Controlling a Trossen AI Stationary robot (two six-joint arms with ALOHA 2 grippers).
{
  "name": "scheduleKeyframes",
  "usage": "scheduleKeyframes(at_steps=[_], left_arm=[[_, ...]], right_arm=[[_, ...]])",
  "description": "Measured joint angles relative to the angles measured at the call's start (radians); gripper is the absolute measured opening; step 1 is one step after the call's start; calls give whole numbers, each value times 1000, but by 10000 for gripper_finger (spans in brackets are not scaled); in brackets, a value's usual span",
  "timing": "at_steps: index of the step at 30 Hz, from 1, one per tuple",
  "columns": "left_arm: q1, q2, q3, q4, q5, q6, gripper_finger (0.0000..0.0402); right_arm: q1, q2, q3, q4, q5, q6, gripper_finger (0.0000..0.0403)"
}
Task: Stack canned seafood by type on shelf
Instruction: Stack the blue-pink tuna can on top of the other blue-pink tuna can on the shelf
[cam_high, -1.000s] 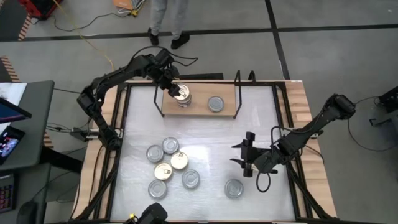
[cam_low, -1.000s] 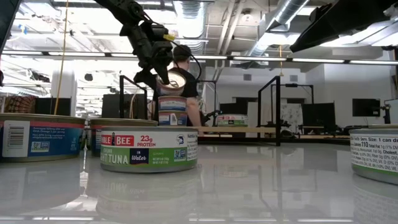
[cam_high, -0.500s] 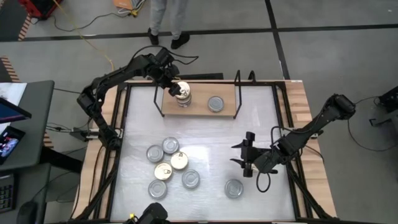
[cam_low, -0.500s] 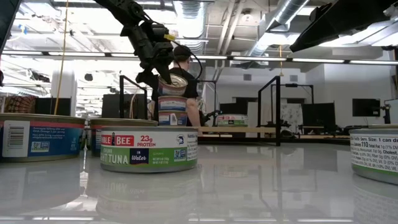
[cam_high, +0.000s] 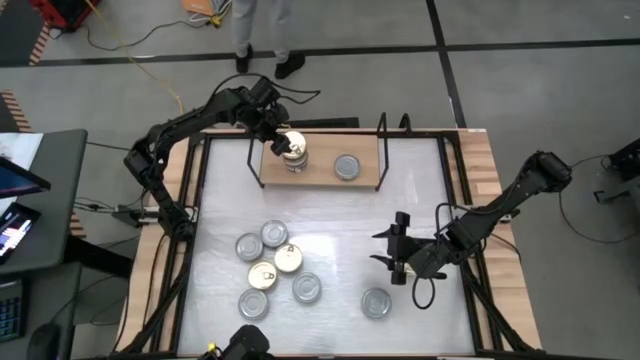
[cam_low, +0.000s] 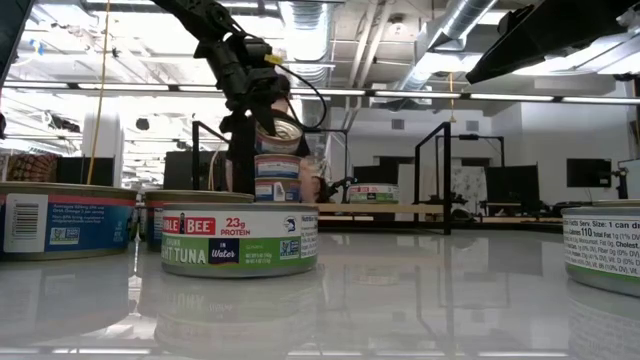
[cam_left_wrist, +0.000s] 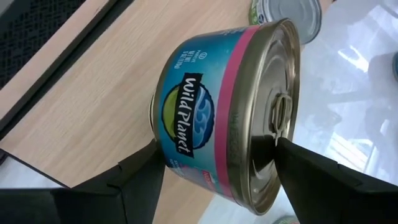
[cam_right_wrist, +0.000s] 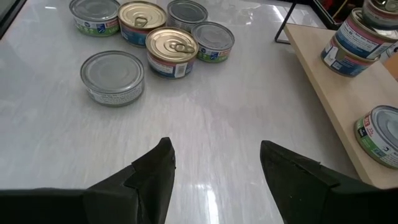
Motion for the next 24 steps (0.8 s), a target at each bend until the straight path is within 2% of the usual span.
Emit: scheduleKeyframes(at_steps=[9,24], left_arm=[[0,0,0,-1,-20,-53,287],[-20,0,30,-47,-79,117,287]], right_arm=[[0,0,0,0,0,0,265],[0,0,0,15,0,-13,265]])
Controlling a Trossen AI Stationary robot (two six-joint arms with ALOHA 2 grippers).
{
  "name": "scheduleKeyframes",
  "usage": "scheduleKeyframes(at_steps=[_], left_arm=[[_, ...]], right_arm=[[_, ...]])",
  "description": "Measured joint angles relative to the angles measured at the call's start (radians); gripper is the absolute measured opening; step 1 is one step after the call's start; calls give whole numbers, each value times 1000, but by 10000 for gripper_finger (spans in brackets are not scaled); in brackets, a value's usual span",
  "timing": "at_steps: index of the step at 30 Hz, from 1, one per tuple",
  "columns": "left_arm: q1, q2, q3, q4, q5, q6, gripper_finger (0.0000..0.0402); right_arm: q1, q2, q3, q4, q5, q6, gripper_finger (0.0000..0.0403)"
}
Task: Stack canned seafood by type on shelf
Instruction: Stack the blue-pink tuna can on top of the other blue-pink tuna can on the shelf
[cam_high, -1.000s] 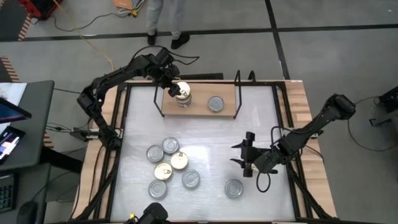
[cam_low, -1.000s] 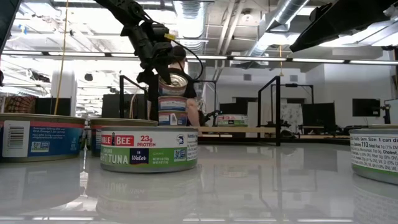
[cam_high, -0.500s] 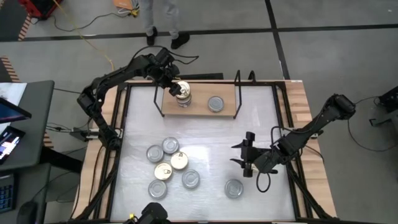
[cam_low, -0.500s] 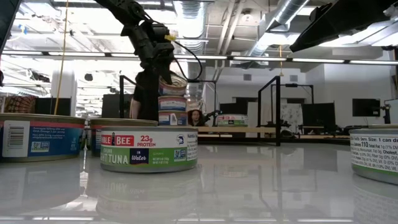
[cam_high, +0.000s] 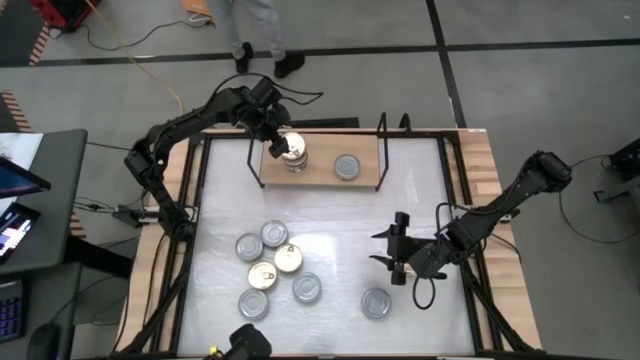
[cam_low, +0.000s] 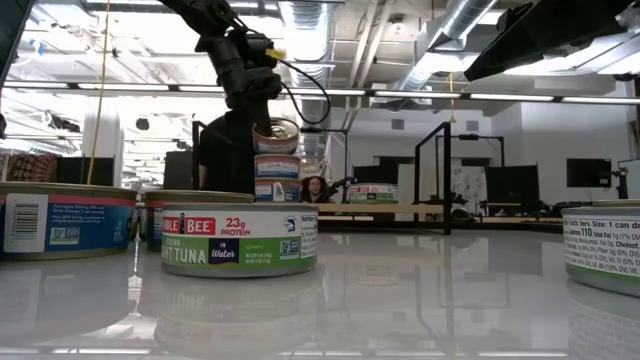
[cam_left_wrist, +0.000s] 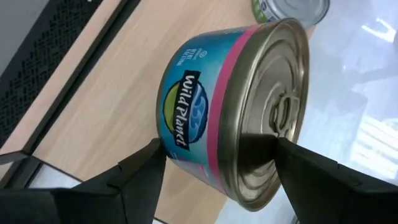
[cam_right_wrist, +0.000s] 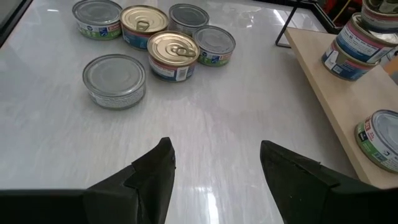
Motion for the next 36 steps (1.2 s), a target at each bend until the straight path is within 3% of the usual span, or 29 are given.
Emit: scheduleKeyframes(at_steps=[20,36], left_arm=[[-2,0,0,-2,32,2,287],[-3,-80,0,101,-86,78,287]], right_arm=[[-21,3,0,16,-1,-19,265],[-21,3,0,13,-1,-18,265]])
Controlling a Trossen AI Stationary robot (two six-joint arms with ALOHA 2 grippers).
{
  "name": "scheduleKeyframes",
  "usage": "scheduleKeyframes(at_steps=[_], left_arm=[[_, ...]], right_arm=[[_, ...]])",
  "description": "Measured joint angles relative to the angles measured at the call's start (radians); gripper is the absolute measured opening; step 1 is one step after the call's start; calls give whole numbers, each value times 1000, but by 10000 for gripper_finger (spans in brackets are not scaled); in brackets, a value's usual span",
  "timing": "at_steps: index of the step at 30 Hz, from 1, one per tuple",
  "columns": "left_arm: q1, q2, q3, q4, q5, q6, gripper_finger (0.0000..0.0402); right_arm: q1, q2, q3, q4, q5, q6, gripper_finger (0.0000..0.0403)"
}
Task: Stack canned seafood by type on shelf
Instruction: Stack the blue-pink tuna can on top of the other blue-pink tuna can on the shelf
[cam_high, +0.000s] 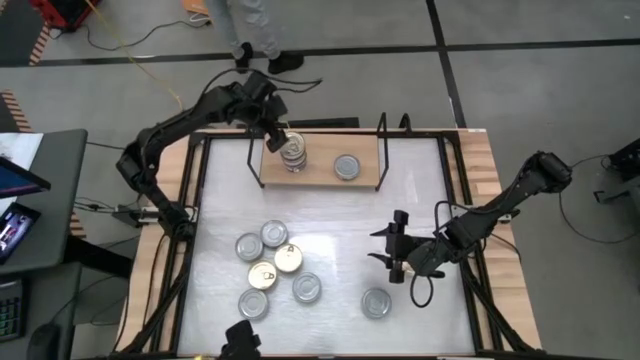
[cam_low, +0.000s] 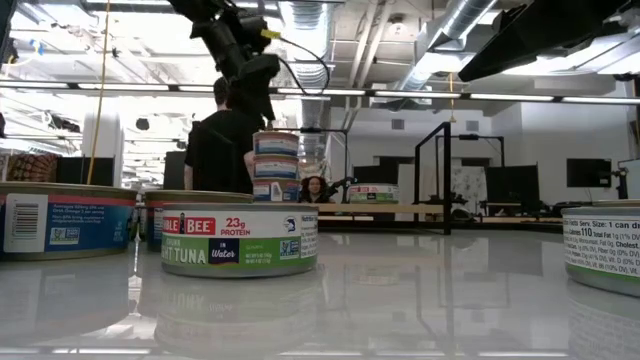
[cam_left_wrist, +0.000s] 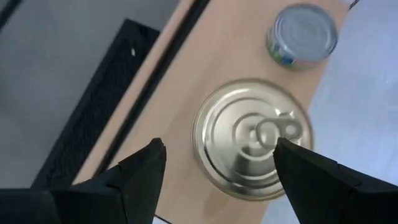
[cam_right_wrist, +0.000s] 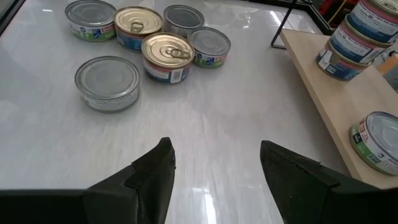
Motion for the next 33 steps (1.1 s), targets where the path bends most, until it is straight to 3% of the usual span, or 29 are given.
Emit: scheduleKeyframes(at_steps=[6,12,21,26,33], left_arm=[[-29,-72,0,4,38,-31,287],[-212,-126,-39,12,149,4,285],[-597,-202,-309,190,-52,0,285],[-726,-231,-482,310,-67,-98,285],[-861,-233,-606,470,-142,-170,285]], right_arm=[[0,0,0,-25,0,10,265],[0,0,0,-52,0,39,265],[10,0,0,-53,0,65,265],[9,0,0,-50,0,72,265],[-26,60,0,-21,0,78,265]])
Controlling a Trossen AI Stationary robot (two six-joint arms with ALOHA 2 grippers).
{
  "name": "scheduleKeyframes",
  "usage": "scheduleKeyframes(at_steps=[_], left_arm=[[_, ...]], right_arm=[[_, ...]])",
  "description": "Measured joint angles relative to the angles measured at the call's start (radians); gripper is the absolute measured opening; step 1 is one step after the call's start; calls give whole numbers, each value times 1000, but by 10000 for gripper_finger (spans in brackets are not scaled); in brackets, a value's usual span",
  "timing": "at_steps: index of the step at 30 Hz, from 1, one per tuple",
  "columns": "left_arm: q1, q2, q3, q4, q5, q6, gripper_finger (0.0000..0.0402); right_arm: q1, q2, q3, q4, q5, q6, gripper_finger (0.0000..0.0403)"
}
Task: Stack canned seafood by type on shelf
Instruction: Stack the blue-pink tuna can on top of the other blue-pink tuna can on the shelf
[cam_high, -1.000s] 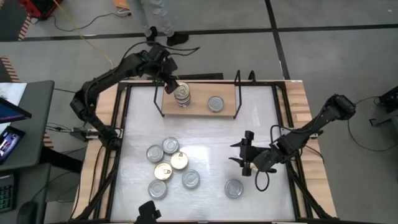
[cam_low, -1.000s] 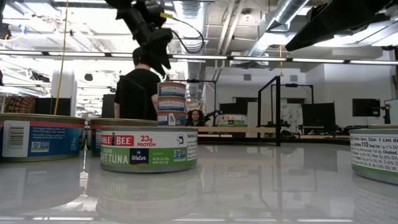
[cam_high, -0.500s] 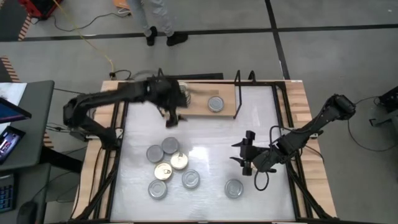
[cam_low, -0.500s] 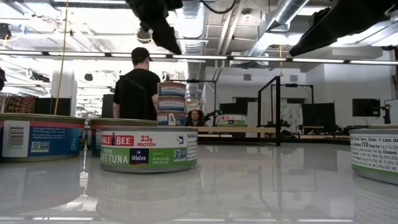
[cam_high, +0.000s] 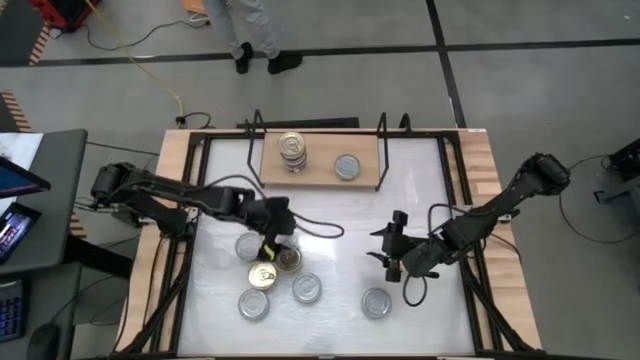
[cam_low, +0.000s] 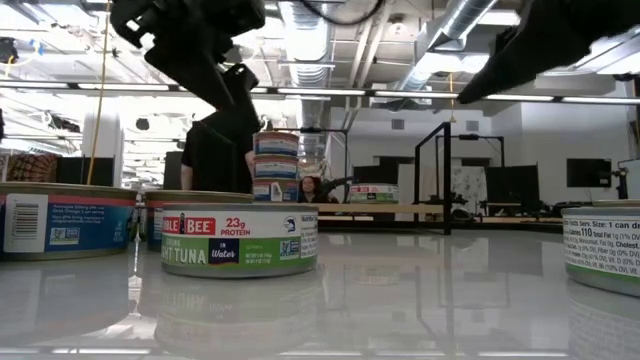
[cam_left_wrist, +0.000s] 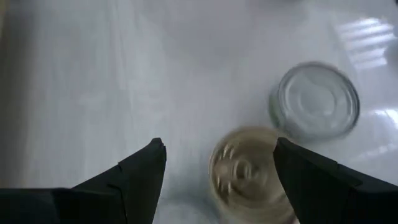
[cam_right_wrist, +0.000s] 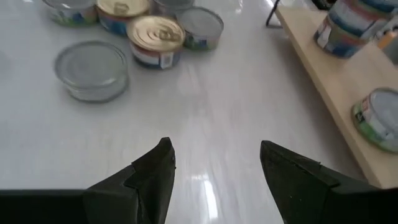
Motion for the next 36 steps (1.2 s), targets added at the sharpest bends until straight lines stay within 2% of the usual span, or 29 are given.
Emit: scheduleKeyframes(at_steps=[3,8,14,16,19,21,26,34,36], left_arm=[[-47,0,-82,184,-22,24,285],[-79,0,-202,453,-37,65,285],[-94,1,-300,642,-39,72,285],[-94,1,-313,658,-60,73,285],[-94,1,-313,654,-142,-7,285],[-93,1,-313,649,-174,-58,285],[-94,1,-313,656,-175,-60,285],[-107,1,-313,650,-170,-56,285],[-115,1,-313,652,-134,-32,285]], right_arm=[[-34,56,1,4,-27,27,265],[-93,103,86,-136,-215,150,265],[-98,147,238,-572,-287,368,259],[-98,159,279,-700,-305,443,256],[-98,173,316,-816,-363,539,250],[-104,182,319,-863,-418,566,245],[-106,187,294,-901,-584,585,230],[-112,186,294,-971,-583,589,209],[-112,186,294,-973,-555,568,204]])
